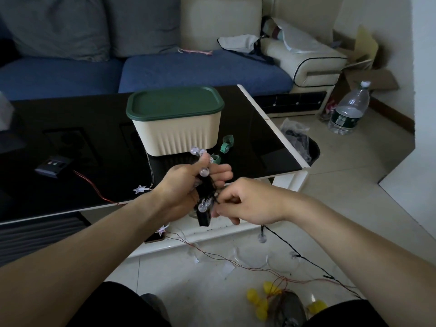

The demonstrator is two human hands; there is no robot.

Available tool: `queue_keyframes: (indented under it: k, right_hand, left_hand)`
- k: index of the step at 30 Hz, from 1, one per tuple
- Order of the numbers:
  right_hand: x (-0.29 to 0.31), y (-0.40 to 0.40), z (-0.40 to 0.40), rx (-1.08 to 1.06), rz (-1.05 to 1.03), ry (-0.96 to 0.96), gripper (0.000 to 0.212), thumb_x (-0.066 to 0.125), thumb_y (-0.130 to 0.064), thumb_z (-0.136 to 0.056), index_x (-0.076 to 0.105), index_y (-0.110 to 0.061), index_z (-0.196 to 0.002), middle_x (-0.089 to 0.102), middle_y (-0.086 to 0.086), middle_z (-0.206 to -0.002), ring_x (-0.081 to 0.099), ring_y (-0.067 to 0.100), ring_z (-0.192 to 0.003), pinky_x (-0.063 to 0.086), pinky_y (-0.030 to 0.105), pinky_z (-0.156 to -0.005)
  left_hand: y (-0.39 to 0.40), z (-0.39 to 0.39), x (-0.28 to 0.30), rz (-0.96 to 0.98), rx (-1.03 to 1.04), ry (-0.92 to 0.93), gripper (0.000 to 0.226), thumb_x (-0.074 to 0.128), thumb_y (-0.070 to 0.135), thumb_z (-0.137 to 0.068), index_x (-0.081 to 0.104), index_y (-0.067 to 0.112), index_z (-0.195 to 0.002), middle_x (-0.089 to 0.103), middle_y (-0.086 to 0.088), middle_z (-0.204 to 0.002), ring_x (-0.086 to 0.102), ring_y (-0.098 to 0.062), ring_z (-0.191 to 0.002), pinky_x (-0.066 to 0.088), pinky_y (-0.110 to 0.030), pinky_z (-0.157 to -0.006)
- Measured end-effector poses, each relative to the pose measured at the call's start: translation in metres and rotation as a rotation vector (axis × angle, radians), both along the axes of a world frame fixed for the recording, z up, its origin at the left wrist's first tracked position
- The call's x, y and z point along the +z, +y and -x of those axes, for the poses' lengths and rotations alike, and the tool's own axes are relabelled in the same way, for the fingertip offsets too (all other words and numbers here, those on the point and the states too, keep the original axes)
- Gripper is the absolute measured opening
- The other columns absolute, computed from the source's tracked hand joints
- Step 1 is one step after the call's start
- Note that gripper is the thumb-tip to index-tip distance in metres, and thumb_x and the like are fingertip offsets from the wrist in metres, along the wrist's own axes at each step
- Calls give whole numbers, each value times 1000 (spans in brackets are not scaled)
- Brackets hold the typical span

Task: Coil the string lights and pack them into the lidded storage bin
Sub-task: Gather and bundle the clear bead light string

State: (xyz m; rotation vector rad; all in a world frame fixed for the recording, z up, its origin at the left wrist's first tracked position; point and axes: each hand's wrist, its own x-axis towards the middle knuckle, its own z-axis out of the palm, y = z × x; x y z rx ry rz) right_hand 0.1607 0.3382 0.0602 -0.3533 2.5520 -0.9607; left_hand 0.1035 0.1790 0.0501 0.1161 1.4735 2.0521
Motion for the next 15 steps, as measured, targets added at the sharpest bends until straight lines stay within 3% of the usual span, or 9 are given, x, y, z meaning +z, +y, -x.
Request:
queue_keyframes:
  k: [2,4,7,9,12,15]
  right_hand:
    - [5,-1,-1,-34,47,47,35,61,-27,-99,67,-22,-65,64,-8,-59,56,3,-54,43,21,-58]
    - [8,1,-3,-81,92,49,35,62,-25,-99,65,-21,-64,68,-4,-62,62,11,-55,50,26,-58]
    - [6,11,-3,-159,175,42,25,71,-24,-93,67,-17,-69,72,4,-65,68,18,-53,57,45,-62]
    - [4,16,-1,-178,217,46,20,82,-25,-83,69,-12,-75,73,8,-66,70,24,-56,57,53,-62]
    - [3,23,2,-187,232,87,32,93,-25,-68,70,-4,-76,72,8,-62,64,18,-53,52,34,-53]
    - [-2,32,7,-206,234,87,32,95,-24,-62,67,-11,-69,66,-1,-57,58,12,-54,47,29,-54]
  left_hand:
    - [0,-3,-2,84,-78,44,43,52,28,-98,66,-12,-104,72,-21,-96,71,-25,-82,56,-27,-62]
    - [0,-3,-5,158,-122,107,41,57,22,-96,62,-18,-90,61,-21,-75,59,-28,-69,51,-27,-57]
    - [2,-5,-6,239,-188,154,36,60,11,-94,64,2,-60,52,-5,-54,48,-14,-56,41,-22,-58]
    - [3,-9,-4,259,-264,151,33,60,14,-91,68,-1,-63,57,-9,-57,50,-11,-52,39,-19,-57]
    - [4,-15,-2,254,-462,158,53,55,33,-88,60,-20,-91,67,-25,-79,57,-20,-58,44,-27,-63]
    - [6,-20,-3,301,-572,185,45,48,36,-97,58,-5,-82,62,-6,-60,43,-14,-45,36,-28,-57]
